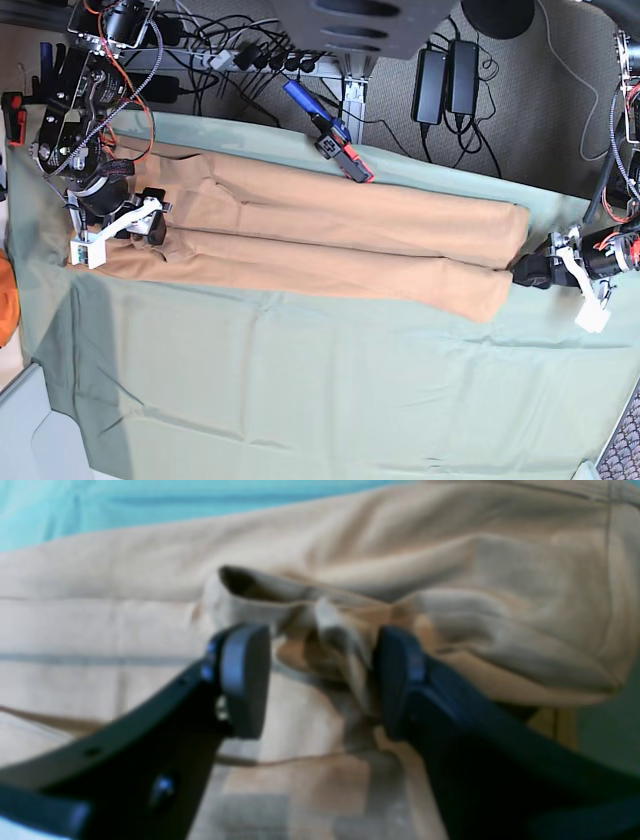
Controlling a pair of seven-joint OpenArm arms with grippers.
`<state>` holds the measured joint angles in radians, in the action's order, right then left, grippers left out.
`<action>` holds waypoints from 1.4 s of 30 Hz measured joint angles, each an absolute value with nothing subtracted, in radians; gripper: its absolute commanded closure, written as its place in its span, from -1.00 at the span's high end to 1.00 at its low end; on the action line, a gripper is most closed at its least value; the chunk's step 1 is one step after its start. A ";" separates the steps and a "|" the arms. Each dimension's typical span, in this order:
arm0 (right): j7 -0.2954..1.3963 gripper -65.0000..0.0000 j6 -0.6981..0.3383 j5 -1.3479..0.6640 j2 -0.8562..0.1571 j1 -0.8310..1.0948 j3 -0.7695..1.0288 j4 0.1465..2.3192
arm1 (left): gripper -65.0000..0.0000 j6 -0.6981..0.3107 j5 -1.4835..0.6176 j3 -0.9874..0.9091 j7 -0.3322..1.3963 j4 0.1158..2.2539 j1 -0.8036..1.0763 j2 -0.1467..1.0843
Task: Fold the T-shirt properly
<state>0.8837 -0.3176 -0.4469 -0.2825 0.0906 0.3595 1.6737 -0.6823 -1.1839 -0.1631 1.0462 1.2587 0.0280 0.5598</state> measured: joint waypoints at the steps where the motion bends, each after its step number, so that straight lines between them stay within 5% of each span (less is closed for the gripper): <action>1: 0.884 0.05 -0.318 -0.447 -0.283 0.091 0.360 1.674 | 0.01 -0.682 -1.210 -0.163 1.047 1.259 0.030 0.559; 27: 0.884 0.05 -0.318 -0.445 -0.282 0.091 0.360 1.674 | 0.00 -0.682 -1.249 -0.175 1.024 1.195 0.030 0.457; 29: 0.884 0.05 -0.318 -0.445 -0.282 0.091 0.360 1.674 | -0.22 -0.682 -1.254 -0.175 1.023 1.191 0.030 0.456; 32: 0.884 0.05 -0.318 -0.445 -0.282 0.091 0.360 1.674 | -0.91 -0.682 -1.254 -0.175 1.023 1.189 0.031 0.448; 33: 0.884 0.05 -0.318 -0.445 -0.282 0.091 0.360 1.674 | -1.00 -0.682 -1.267 -0.175 1.023 1.189 0.031 0.443; 42: 0.884 0.05 -0.318 -0.445 -0.282 0.091 0.360 1.674 | -1.00 -0.682 -1.284 -0.200 1.044 1.189 0.021 0.424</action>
<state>0.8841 -0.3176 -0.4450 -0.2825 0.0906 0.3599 1.6737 -0.6819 -1.2839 -0.1997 1.0443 1.1893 0.0212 0.4244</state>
